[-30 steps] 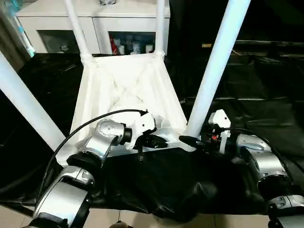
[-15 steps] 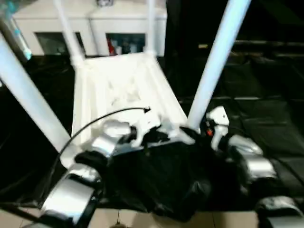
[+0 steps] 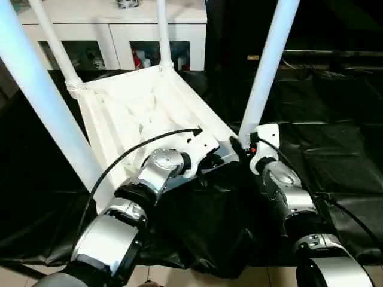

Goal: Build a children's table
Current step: Rotate leg to tighten

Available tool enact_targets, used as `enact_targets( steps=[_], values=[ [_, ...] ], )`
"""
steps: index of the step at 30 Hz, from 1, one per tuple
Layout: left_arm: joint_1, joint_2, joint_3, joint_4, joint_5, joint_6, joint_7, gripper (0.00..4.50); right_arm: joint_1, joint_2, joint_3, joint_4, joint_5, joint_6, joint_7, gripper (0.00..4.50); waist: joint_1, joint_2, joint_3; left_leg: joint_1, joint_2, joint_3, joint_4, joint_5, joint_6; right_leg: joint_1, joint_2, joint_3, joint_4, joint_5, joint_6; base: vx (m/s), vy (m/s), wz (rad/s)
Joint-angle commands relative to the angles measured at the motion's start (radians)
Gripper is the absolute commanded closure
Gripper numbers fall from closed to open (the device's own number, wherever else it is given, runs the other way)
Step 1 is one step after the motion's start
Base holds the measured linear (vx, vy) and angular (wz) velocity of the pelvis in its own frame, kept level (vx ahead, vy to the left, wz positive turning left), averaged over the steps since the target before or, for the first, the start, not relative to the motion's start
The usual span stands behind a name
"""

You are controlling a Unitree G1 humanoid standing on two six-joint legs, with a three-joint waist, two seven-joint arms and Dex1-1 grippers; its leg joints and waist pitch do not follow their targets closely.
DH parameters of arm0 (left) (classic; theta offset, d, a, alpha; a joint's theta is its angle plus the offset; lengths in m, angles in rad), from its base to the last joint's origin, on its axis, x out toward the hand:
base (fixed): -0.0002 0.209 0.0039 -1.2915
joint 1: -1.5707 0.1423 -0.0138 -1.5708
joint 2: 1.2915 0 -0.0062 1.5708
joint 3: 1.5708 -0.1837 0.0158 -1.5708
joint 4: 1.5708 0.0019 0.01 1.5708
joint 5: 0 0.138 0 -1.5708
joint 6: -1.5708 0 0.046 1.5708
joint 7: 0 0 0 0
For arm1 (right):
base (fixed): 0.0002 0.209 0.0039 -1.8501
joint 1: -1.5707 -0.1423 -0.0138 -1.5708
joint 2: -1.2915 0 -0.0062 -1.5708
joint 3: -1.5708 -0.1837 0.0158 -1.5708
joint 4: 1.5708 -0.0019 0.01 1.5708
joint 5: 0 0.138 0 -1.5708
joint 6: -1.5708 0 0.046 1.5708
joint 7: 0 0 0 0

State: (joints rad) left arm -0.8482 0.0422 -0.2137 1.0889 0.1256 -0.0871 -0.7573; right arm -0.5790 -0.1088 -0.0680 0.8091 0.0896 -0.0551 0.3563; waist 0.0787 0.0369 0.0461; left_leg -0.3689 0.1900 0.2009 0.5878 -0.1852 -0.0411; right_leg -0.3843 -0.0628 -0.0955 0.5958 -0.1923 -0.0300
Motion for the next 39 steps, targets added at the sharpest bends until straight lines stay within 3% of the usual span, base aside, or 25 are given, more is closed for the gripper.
enact_targets(
  steps=[1,5,8,14,19,23,26,33,35,39],
  values=[
    [-0.009,0.005,0.012,-0.012,-0.028,-0.047,-0.048,4.5,0.023,0.001,0.077,-0.023,0.015,0.004,0.152,0.97,0.0,-0.019,-0.063,0.01,0.051,-0.028,-0.059,-0.127,0.101,0.049,-0.103,0.061,-0.074,-0.166,-0.199,0.0,0.0,0.0],
    [0.021,0.04,0.007,-0.048,-0.045,-0.073,-0.17,4.5,0.054,-0.076,0.122,-0.082,0.026,-0.003,0.357,0.97,0.007,-0.019,-0.063,0.006,0.053,-0.025,-0.055,-0.121,0.127,0.051,-0.101,0.058,-0.07,-0.145,-0.2,0.0,0.0,0.0],
    [0.05,0.075,-0.004,-0.088,-0.064,-0.093,-0.282,4.5,0.091,-0.144,0.148,-0.149,0.051,-0.004,0.512,0.97,0.013,-0.018,-0.062,0.009,0.058,-0.026,-0.056,-0.136,0.125,0.049,-0.104,0.059,-0.072,-0.169,-0.2,0.0,0.0,0.0],
    [0.094,0.139,-0.014,-0.156,-0.108,-0.074,-0.48,4.5,0.129,-0.233,0.144,-0.237,0.122,0.036,0.725,0.97,0.017,-0.017,-0.062,0.009,0.06,-0.027,-0.057,-0.142,0.123,0.047,-0.103,0.059,-0.071,-0.179,-0.206,0.0,0.0,0.0],
    [0.12,0.188,-0.024,-0.194,-0.114,-0.056,-0.579,4.5,0.14,-0.281,0.147,-0.254,0.138,0.058,0.819,0.97,0.027,-0.017,-0.063,0.012,0.063,-0.026,-0.059,-0.139,0.112,0.042,-0.103,0.06,-0.07,-0.176,-0.208,0.0,0.0,0.0],
    [0.12,0.198,-0.017,-0.202,-0.119,-0.046,-0.589,4.5,0.136,-0.29,0.151,-0.248,0.145,0.069,0.85,1.1,0.031,-0.019,-0.063,0.011,0.061,-0.026,-0.058,-0.132,0.107,0.043,-0.104,0.059,-0.068,-0.17,-0.208,0.0,0.0,0.0],
    [0.121,0.202,-0.011,-0.207,-0.119,-0.04,-0.593,4.5,0.134,-0.291,0.156,-0.251,0.15,0.083,0.866,1.43,0.032,-0.021,-0.064,0.008,0.059,-0.026,-0.056,-0.12,0.111,0.045,-0.103,0.059,-0.067,-0.17,-0.201,0.0,0.0,0.0],
    [0.123,0.205,-0.014,-0.216,-0.122,-0.033,-0.589,4.5,0.137,-0.291,0.161,-0.253,0.153,0.094,0.878,1.88,0.033,-0.018,-0.066,0.01,0.061,-0.027,-0.056,-0.113,0.11,0.044,-0.103,0.058,-0.066,-0.156,-0.205,0.0,0.0,0.0],
    [0.123,0.192,-0.01,-0.211,-0.116,-0.04,-0.552,4.5,0.147,-0.276,0.151,-0.25,0.151,0.102,0.842,2.22,0.032,-0.018,-0.066,0.01,0.06,-0.026,-0.055,-0.117,0.108,0.044,-0.102,0.058,-0.066,-0.156,-0.206,0.0,0.0,0.0],
    [0.104,0.16,0.009,-0.183,-0.103,-0.041,-0.44,4.5,0.158,-0.234,0.131,-0.226,0.135,0.085,0.73,2.4,0.03,-0.022,-0.062,0.011,0.06,-0.026,-0.057,-0.136,0.096,0.042,-0.103,0.058,-0.072,-0.201,-0.194,0.0,0.0,0.0]
  ],
)
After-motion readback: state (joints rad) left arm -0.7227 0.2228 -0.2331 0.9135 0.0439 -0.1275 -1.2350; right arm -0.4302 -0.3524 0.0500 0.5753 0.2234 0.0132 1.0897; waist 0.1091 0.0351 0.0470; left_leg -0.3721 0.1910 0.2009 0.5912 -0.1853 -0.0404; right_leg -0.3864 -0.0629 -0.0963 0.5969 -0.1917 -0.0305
